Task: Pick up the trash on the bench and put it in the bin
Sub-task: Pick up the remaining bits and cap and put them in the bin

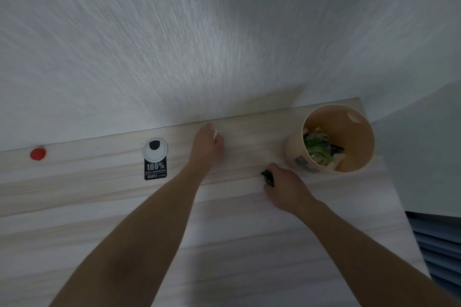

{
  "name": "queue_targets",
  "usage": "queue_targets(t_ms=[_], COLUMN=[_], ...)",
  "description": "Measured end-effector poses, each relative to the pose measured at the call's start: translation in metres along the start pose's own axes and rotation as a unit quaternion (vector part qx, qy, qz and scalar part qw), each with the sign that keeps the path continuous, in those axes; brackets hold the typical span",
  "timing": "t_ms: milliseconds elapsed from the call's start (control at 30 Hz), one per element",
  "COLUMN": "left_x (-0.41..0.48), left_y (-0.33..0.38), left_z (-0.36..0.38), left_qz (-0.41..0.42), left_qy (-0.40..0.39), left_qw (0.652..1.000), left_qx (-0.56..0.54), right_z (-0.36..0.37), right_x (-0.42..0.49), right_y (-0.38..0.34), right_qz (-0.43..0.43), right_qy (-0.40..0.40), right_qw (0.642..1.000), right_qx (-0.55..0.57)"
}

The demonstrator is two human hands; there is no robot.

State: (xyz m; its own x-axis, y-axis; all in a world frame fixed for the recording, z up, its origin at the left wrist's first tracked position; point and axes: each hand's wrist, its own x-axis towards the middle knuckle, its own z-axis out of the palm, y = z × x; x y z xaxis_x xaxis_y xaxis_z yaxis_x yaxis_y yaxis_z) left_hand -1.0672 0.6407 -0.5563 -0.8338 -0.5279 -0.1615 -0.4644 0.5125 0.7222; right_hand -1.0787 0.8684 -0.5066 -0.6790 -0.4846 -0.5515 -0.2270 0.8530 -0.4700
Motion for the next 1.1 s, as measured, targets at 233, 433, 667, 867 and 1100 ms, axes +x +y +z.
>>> queue_targets(t_ms=[233,433,667,867,1100], left_x=[-0.022,-0.022,-0.025,-0.024,-0.021], left_y=[-0.015,-0.018,-0.008,-0.008,-0.013], left_z=[-0.021,-0.031,-0.025,-0.021,-0.019], left_qz=[-0.076,-0.089,-0.086,-0.066,-0.007], left_qy=[-0.006,-0.022,-0.075,-0.084,-0.105], left_qw=[0.985,0.995,0.991,0.987,0.977], left_qx=[-0.157,-0.042,0.064,0.12,0.183], right_z=[0.002,0.005,0.005,0.006,0.007], right_x=[-0.006,-0.009,-0.012,-0.009,-0.005], right_y=[-0.006,-0.007,-0.003,0.001,0.0], right_qz=[-0.007,-0.007,-0.002,-0.001,0.003], right_qy=[0.0,-0.003,0.001,-0.003,-0.008], right_qw=[1.0,1.0,1.0,1.0,1.0], right_qx=[-0.006,-0.005,-0.004,-0.006,-0.007])
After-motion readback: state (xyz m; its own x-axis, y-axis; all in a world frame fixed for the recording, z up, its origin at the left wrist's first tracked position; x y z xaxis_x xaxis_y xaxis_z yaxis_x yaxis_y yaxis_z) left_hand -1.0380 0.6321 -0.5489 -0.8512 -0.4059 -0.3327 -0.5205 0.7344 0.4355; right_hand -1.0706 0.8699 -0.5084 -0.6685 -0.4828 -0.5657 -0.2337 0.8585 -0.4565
